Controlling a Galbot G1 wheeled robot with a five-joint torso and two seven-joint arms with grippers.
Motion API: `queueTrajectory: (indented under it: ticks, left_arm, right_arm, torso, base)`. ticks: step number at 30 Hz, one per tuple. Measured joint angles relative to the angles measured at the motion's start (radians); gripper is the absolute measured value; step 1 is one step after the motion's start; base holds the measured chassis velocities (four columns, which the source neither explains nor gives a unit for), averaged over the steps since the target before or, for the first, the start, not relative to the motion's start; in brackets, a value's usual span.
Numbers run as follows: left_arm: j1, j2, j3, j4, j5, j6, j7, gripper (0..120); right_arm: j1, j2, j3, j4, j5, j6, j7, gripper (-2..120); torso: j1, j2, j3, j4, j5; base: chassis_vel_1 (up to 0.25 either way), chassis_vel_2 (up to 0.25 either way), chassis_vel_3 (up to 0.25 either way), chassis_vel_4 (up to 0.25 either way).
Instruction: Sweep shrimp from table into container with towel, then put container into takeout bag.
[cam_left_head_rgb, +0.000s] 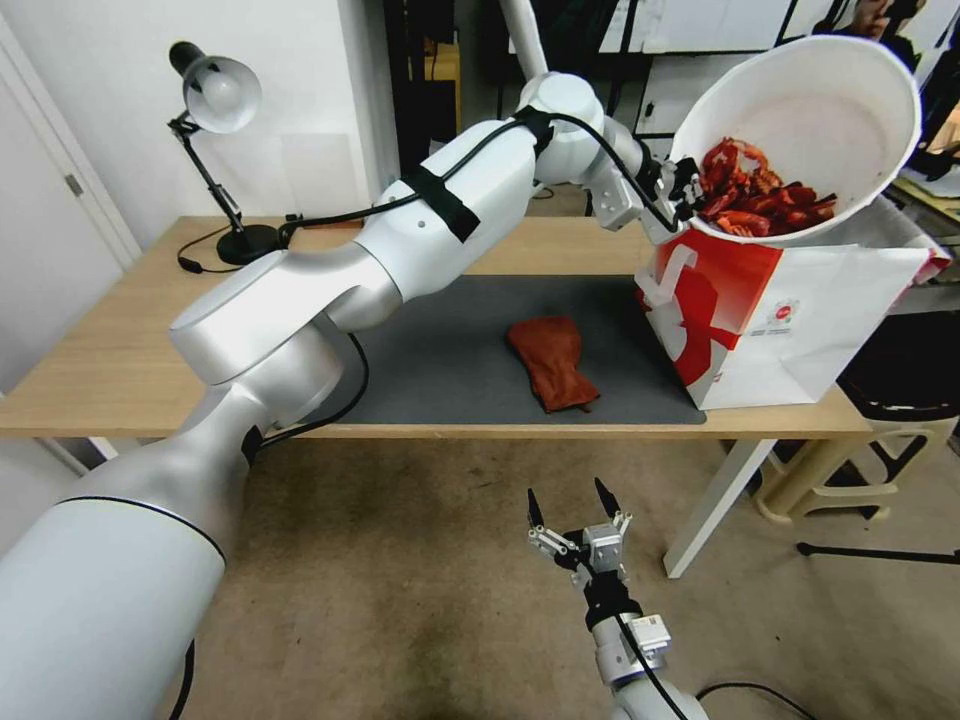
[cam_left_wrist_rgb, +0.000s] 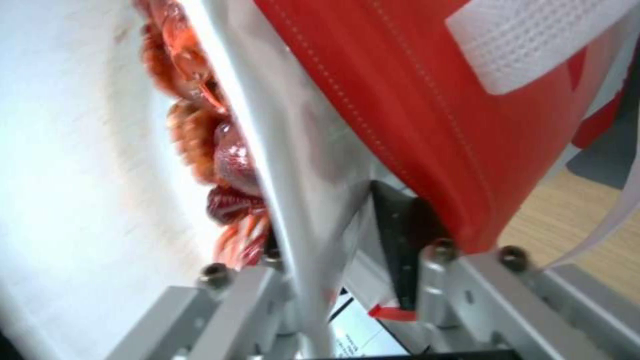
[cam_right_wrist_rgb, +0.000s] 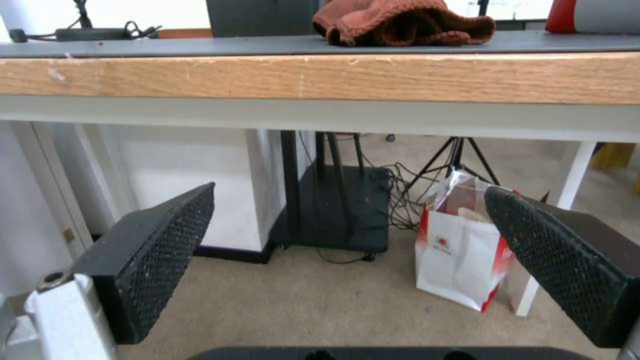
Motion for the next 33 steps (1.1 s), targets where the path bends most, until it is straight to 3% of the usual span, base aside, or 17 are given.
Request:
queueTrajectory:
  ticks: [10, 20, 27, 33]
  left_arm:
    - [-0.015, 0.000, 0.000, -0.008, -0.020, 0.026, -0.027, 58]
    - [-0.030, 0.000, -0.030, 0.041, -0.086, 0.041, -0.037, 97]
    - [-0.022, 0.000, -0.037, 0.048, -0.114, 0.041, -0.035, 100]
    - [-0.004, 0.000, -0.040, 0.058, -0.249, 0.063, -0.033, 100]
  right_arm:
    - [0.003, 0.001, -0.006, 0.006, -0.003, -0.004, -0.001, 100]
    - [0.007, 0.002, -0.009, 0.007, -0.003, -0.005, -0.002, 100]
    - [0.007, 0.002, -0.009, 0.008, -0.003, -0.005, -0.002, 100]
    - [0.005, 0.002, -0.008, 0.009, -0.003, -0.006, -0.002, 100]
  torso:
    - [0.000, 0.000, 0.000, 0.0000, 0.0000]
    - [0.000, 0.000, 0.000, 0.0001, 0.0000]
    - [0.000, 0.000, 0.000, 0.0000, 0.0000]
    - [0.000, 0.000, 0.000, 0.0002, 0.0000]
  base:
    - [0.000, 0.000, 0.000, 0.000]
    - [0.000, 0.000, 0.000, 0.000]
    - [0.000, 0.000, 0.000, 0.000]
    - [0.000, 0.000, 0.000, 0.000]
